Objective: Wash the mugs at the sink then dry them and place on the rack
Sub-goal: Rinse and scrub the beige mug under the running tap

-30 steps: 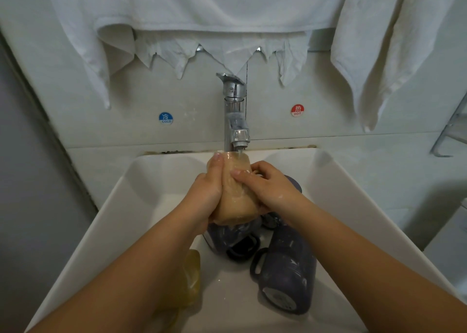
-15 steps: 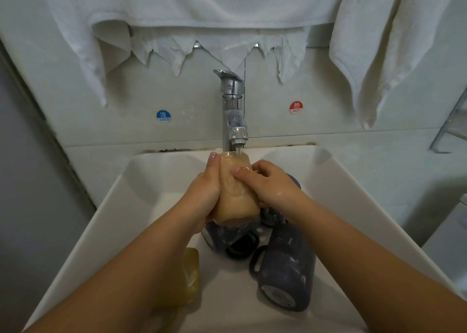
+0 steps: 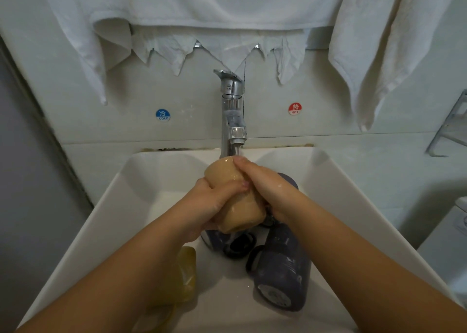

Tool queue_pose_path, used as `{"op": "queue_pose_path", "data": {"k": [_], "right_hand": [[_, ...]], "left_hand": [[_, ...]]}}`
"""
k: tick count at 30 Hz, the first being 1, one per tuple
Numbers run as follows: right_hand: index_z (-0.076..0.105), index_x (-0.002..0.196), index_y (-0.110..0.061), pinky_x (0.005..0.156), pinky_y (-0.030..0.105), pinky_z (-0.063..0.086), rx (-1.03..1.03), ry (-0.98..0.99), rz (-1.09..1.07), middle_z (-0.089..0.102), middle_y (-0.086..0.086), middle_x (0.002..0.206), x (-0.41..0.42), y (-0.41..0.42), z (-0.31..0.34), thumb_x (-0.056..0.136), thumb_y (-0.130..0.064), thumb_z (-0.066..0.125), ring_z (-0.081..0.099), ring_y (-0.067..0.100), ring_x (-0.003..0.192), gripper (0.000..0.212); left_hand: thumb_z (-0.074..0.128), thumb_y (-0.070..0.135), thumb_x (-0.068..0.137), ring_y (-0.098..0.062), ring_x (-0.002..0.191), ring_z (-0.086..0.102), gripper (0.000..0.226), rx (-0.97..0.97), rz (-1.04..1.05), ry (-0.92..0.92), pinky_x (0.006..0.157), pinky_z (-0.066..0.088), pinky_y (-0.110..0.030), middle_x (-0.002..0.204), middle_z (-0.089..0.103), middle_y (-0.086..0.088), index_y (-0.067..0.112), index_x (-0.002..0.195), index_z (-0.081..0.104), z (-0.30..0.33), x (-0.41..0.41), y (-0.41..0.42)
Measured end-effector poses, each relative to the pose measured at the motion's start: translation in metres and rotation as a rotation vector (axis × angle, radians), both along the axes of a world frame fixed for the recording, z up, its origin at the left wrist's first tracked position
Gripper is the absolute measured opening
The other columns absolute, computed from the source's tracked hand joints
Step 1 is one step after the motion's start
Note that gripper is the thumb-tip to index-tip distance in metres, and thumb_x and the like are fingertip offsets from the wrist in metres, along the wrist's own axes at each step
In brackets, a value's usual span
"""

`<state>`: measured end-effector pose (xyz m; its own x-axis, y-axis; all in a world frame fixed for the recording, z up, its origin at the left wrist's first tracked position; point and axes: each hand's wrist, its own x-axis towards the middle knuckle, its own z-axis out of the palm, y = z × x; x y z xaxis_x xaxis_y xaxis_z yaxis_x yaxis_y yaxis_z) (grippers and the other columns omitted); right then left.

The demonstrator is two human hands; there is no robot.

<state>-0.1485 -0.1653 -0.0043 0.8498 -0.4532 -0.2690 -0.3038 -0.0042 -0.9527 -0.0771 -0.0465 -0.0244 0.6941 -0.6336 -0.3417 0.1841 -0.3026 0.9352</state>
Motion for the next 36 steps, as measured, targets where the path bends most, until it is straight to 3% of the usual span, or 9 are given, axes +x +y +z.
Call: {"op": "queue_pose_path", "data": {"k": [2,4,10,14,19,22,27,32,36], "right_hand": [[0.060,0.094,-0.020,0.067,0.026,0.051,0.009,-0.013,0.023,0.064,0.000,0.087,-0.001,0.006,0.002,0.087,-0.051,0.060,0.063,0.014,0.080,0.032],[0.062,0.110,-0.014,0.072,0.029,0.052,-0.019,0.011,-0.008,0.068,0.005,0.097,0.004,0.009,0.003,0.081,-0.059,0.062,0.066,0.018,0.086,0.054],[0.050,0.133,-0.012,0.093,0.038,0.042,-0.074,0.089,-0.115,0.058,0.013,0.121,0.007,0.006,0.003,0.096,-0.059,0.033,0.055,0.028,0.109,0.062],[0.055,0.114,-0.019,0.076,0.030,0.044,-0.029,0.017,-0.031,0.056,-0.003,0.088,0.001,0.004,0.001,0.093,-0.055,0.047,0.054,0.015,0.081,0.042],[0.064,0.103,-0.015,0.059,0.021,0.045,-0.080,-0.006,-0.006,0.067,0.001,0.089,0.008,0.011,-0.002,0.084,-0.058,0.059,0.062,0.011,0.077,0.047],[0.060,0.101,-0.016,0.061,0.025,0.044,-0.096,0.021,-0.077,0.060,0.001,0.080,0.011,0.009,0.001,0.091,-0.058,0.048,0.056,0.013,0.074,0.045],[0.064,0.107,-0.019,0.090,0.041,0.050,-0.048,-0.020,0.036,0.067,0.005,0.105,0.006,-0.003,-0.005,0.086,-0.054,0.059,0.061,0.024,0.101,0.041],[0.065,0.101,-0.017,0.071,0.030,0.051,-0.031,-0.022,-0.044,0.069,0.006,0.100,0.010,0.000,-0.005,0.081,-0.060,0.062,0.064,0.018,0.088,0.047],[0.062,0.105,-0.020,0.072,0.033,0.050,-0.040,-0.033,-0.011,0.066,0.003,0.094,0.008,-0.005,-0.008,0.088,-0.059,0.052,0.062,0.019,0.086,0.044]], "left_hand": [[0.088,0.054,0.046,-0.031,0.097,0.068,0.108,-0.006,0.003,0.018,0.067,0.061,-0.042,0.119,0.062,-0.012,0.018,0.136,0.039,0.000,0.000,0.003],[0.081,0.052,0.059,-0.029,0.096,0.067,0.092,0.023,0.005,-0.003,0.066,0.061,-0.039,0.117,0.061,-0.011,0.018,0.133,0.039,0.002,-0.003,0.003],[0.076,0.046,0.072,-0.025,0.094,0.064,0.073,0.076,0.011,-0.008,0.063,0.057,-0.032,0.112,0.060,-0.007,0.018,0.130,0.041,0.008,-0.001,0.006],[0.072,0.042,0.079,-0.021,0.089,0.064,0.061,0.067,0.018,-0.006,0.059,0.054,-0.030,0.107,0.062,-0.005,0.016,0.128,0.046,0.009,0.001,0.010],[0.066,0.052,0.080,-0.021,0.090,0.065,0.064,0.066,0.060,-0.006,0.058,0.054,-0.028,0.108,0.065,-0.008,0.013,0.128,0.050,0.005,0.001,0.006],[0.068,0.051,0.078,-0.024,0.092,0.063,0.069,0.067,0.116,-0.017,0.059,0.053,-0.030,0.113,0.062,-0.009,0.013,0.131,0.046,0.005,0.003,0.003],[0.068,0.052,0.078,-0.028,0.102,0.060,0.072,0.069,0.152,-0.074,0.065,0.051,-0.032,0.119,0.061,-0.011,0.010,0.133,0.047,0.003,0.007,-0.002],[0.069,0.054,0.077,-0.030,0.102,0.061,0.076,0.077,0.147,-0.088,0.082,0.053,-0.038,0.119,0.061,-0.012,0.008,0.133,0.046,0.000,0.008,-0.012],[0.068,0.051,0.079,-0.024,0.089,0.060,0.072,0.071,0.147,-0.089,0.068,0.050,-0.032,0.108,0.060,-0.008,0.007,0.132,0.045,0.001,0.011,-0.010]]}}
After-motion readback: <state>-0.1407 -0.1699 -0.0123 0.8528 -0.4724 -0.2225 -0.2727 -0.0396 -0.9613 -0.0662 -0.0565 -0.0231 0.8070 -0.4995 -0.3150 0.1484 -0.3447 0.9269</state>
